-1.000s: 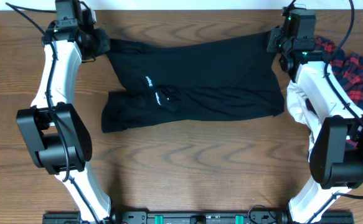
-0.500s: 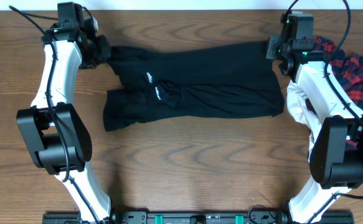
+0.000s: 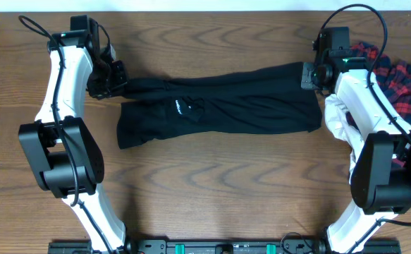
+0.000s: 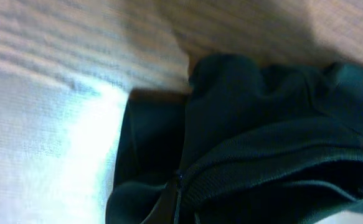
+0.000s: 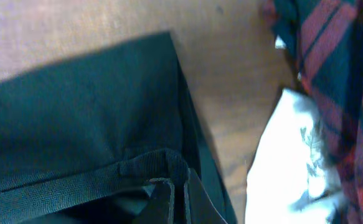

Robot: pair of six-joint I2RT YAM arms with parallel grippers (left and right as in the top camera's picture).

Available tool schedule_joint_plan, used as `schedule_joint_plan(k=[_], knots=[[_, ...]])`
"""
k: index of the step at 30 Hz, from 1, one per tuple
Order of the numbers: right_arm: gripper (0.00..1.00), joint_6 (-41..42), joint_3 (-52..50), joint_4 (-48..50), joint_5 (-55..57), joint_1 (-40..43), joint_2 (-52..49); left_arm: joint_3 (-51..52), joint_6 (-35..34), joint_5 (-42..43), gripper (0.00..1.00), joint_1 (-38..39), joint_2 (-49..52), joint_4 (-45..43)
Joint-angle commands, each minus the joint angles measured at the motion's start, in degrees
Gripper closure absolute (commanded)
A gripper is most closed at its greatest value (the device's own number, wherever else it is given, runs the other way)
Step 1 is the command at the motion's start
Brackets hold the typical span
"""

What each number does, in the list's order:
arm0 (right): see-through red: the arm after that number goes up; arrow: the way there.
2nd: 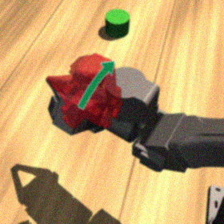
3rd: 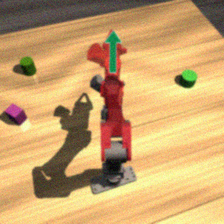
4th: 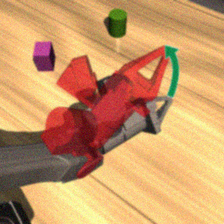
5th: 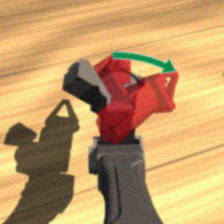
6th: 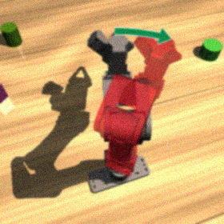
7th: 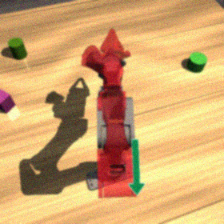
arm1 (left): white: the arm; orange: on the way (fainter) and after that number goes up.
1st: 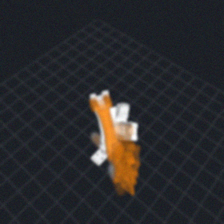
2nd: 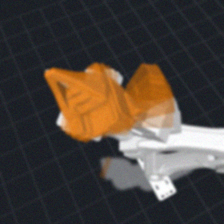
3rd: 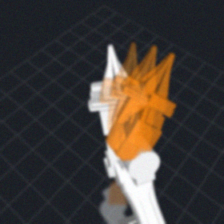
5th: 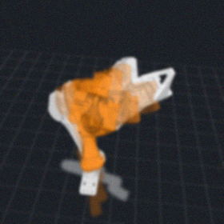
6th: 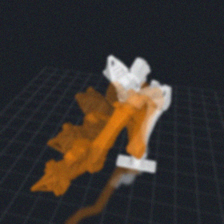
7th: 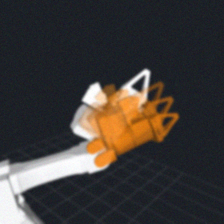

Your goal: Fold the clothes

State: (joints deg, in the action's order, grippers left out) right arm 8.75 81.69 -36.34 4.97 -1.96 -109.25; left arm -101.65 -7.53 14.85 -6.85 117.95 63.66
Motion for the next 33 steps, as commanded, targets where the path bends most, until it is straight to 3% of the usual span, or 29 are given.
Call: schedule_joint_plan(k=[1, 11, 13, 18, 26, 33], knots=[[0.99, 1.3, 0.9, -2.3, 1.0, 0.0, 0.4, 0.2, -0.2, -0.3, 0.94, 0.0, -1.4, 1.9], [0.96, 1.5, 0.9, -9.4, 0.9, 0.0, 0.4, 5.4, -0.2, -0.3, 0.94, 2.4, -1.4, 3.5], [0.86, 1.5, 0.9, -10.5, 0.7, 0.0, 0.4, 6.5, -0.2, -0.3, 0.93, 2.7, -1.4, 3.5], [0.83, 1.5, 0.9, -14.0, 0.8, 0.0, 0.4, 7.3, -0.2, -0.4, 0.94, 2.8, -1.4, 5.3], [0.68, 1.5, 0.7, -18.9, 0.8, 0.1, 0.4, 7.3, -0.2, -1.4, 0.94, 2.8, -1.4, 7.1], [0.73, 1.5, 0.7, -19.3, 0.8, 0.1, 0.4, 7.2, -0.2, -5.9, 0.93, 2.8, -1.4, 6.7]])
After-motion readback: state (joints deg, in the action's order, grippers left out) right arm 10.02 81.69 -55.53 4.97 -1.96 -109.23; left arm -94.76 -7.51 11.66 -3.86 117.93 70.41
